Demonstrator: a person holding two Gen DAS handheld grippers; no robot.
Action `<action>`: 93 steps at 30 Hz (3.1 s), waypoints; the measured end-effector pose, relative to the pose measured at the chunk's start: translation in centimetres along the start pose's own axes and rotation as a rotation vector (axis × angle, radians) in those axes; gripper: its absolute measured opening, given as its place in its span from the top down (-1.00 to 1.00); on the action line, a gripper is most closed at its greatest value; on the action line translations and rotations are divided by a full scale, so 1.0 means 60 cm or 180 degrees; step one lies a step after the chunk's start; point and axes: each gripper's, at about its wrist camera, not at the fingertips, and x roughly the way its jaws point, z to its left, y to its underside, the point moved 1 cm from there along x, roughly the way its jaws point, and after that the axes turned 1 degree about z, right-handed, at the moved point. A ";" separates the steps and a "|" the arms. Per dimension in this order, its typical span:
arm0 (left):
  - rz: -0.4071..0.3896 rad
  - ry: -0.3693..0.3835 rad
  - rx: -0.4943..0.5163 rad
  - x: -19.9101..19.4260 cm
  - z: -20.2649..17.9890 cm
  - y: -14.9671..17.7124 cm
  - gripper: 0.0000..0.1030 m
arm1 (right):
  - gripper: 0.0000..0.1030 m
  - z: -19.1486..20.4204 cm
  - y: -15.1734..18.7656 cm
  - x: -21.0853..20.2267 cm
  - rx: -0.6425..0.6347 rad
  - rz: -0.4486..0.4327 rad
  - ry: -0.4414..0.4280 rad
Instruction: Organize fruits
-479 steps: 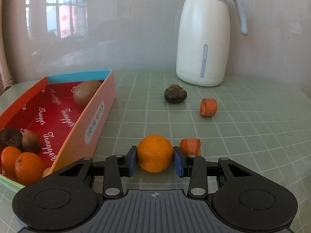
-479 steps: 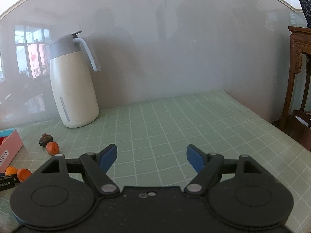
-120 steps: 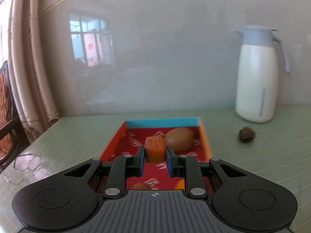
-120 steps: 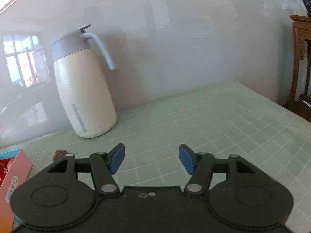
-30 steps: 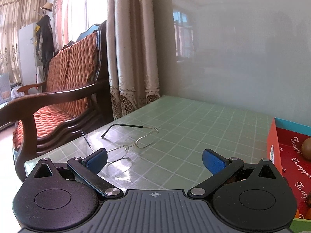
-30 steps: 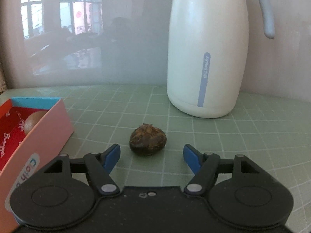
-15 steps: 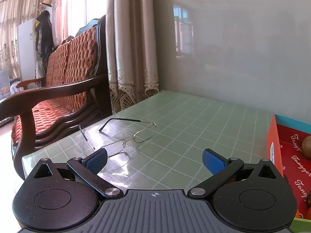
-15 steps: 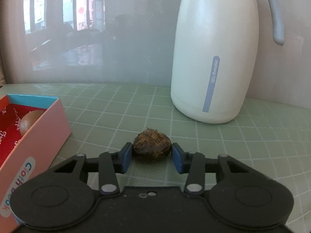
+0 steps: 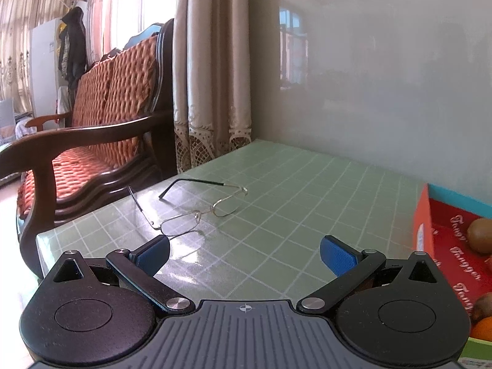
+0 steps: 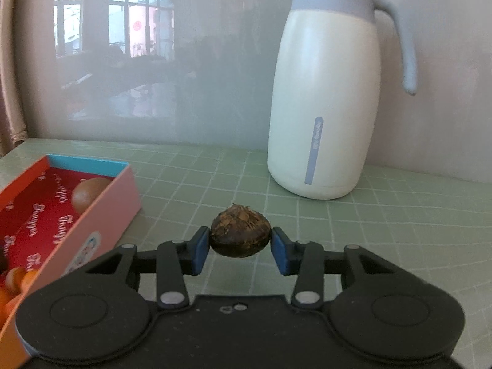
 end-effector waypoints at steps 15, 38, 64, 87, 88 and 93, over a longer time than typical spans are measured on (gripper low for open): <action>-0.0026 0.0098 -0.0044 -0.059 0.024 0.016 -1.00 | 0.20 0.048 0.024 -0.111 -0.0028 -0.0212 -0.0344; -0.0007 0.0149 0.0143 -0.066 0.023 0.025 -1.00 | 0.20 0.210 0.039 -0.129 -0.0329 -0.0269 -0.0923; -0.0065 0.0577 0.0448 -0.103 -0.068 0.024 -1.00 | -0.69 0.155 0.041 -0.146 -0.0199 -0.0386 -0.0757; -0.0302 0.1213 0.0744 -0.325 -0.141 0.100 -1.00 | -0.73 -0.030 0.154 -0.335 0.0000 -0.0742 -0.0117; -0.0308 0.1216 0.0765 -0.331 -0.141 0.107 -1.00 | -0.73 -0.032 0.157 -0.338 0.0000 -0.0751 -0.0108; -0.0401 0.1252 0.0750 -0.354 -0.128 0.133 -1.00 | -0.76 -0.040 0.189 -0.347 0.0106 -0.0711 -0.0093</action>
